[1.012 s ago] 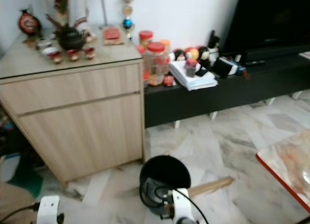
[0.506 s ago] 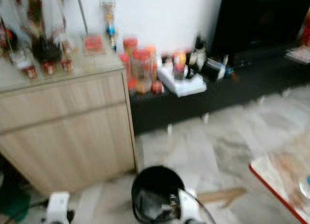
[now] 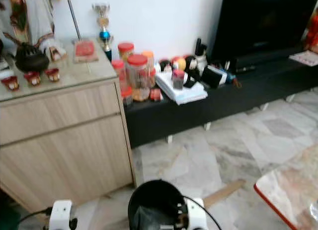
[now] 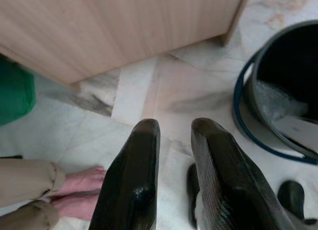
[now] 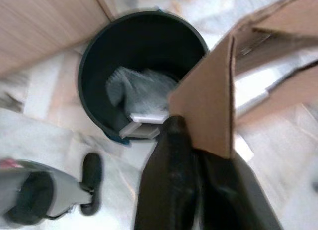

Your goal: Picking trash to rubbish bin

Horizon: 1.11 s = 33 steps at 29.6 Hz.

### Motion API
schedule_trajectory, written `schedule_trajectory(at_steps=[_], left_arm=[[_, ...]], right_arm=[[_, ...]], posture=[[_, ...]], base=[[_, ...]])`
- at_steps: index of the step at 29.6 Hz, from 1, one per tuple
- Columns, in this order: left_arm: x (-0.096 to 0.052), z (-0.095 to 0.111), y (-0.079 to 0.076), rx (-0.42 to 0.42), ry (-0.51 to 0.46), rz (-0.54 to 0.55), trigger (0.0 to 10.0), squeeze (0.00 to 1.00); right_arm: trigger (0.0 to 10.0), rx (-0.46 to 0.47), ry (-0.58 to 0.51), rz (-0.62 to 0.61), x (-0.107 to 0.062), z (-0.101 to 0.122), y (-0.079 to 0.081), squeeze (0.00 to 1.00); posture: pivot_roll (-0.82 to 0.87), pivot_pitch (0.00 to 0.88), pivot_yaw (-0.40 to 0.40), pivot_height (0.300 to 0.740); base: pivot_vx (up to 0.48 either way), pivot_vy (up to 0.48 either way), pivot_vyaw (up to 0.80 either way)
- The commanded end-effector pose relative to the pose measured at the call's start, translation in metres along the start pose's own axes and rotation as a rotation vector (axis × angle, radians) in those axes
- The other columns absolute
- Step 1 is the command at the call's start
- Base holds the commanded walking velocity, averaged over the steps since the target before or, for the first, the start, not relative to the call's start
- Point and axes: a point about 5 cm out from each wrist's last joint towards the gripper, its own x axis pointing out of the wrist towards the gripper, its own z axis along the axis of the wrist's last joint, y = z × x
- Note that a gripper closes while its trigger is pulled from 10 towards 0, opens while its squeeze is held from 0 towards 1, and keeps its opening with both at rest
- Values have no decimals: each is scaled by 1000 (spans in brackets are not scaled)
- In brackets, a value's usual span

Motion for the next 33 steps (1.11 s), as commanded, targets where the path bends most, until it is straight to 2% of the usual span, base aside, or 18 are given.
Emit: schedule_trajectory(at_steps=[1, 12, 18, 21, 22, 23, 25, 27, 28, 29, 30, 31, 33], left_arm=[[-1, -3, 9, 7, 16, 23, 10000, 0], [-1, -1, 9, 7, 10, 24, 10000, 0], [1, 2, 7, 18, 10, -2, 10000, 0], [3, 13, 4, 60, -28, -20, 10000, 0], [4, 16, 3, 65, -34, -26, 10000, 0], [6, 22, 0, 71, -45, -45, 10000, 0], [8, 26, -4, 70, -48, -77, 10000, 0], [9, 34, -11, 70, -67, -126, 10000, 0], [10, 39, -17, 72, -77, -164, 10000, 0], [11, 41, -20, 72, -81, -178, 10000, 0], [11, 41, -20, 72, -81, -178, 10000, 0], [11, 46, -25, 76, -93, -212, 10000, 0], [12, 48, -28, 80, -97, -226, 10000, 0]], right_arm=[[10000, -27, -22, 26, 3, 10, 12, 0], [10000, -30, -35, 2, 4, 18, 9, 0], [10000, -60, -60, 19, 6, 30, 14, 0], [10000, -122, -78, 60, 8, 39, 21, 0], [10000, -160, -75, 70, 8, 40, 24, 0], [10000, -238, -77, 89, 9, 43, 29, 0], [10000, -243, -78, 107, 9, 45, 33, 0], [10000, -282, -46, 100, 10, 46, 34, 0], [10000, -351, -8, 90, 10, 43, 34, 0], [10000, -379, 7, 86, 10, 42, 34, 0], [10000, -379, 7, 86, 10, 42, 34, 0], [10000, -439, 29, 85, 10, 40, 34, 0], [10000, -464, 35, 86, 10, 40, 34, 0]], posture=[[46, 0, -22, 740], [45, 0, -22, 740], [44, 0, -19, 740], [47, 0, -18, 740], [55, 0, -19, 740], [56, 0, -19, 740], [56, 0, -19, 740], [57, 0, -20, 740], [61, 0, -24, 740], [61, 0, -24, 740], [61, 0, -24, 740], [61, 0, -24, 740], [61, 0, -24, 740]], base=[[330, 0, 0], [333, 0, 0], [206, 0, 0], [0, 0, 0], [0, 0, 0], [0, 0, 0], [0, 0, 0], [0, 0, 0], [0, 0, 0], [0, 0, 0], [0, 0, 0], [0, 0, 0], [0, 0, 0]])
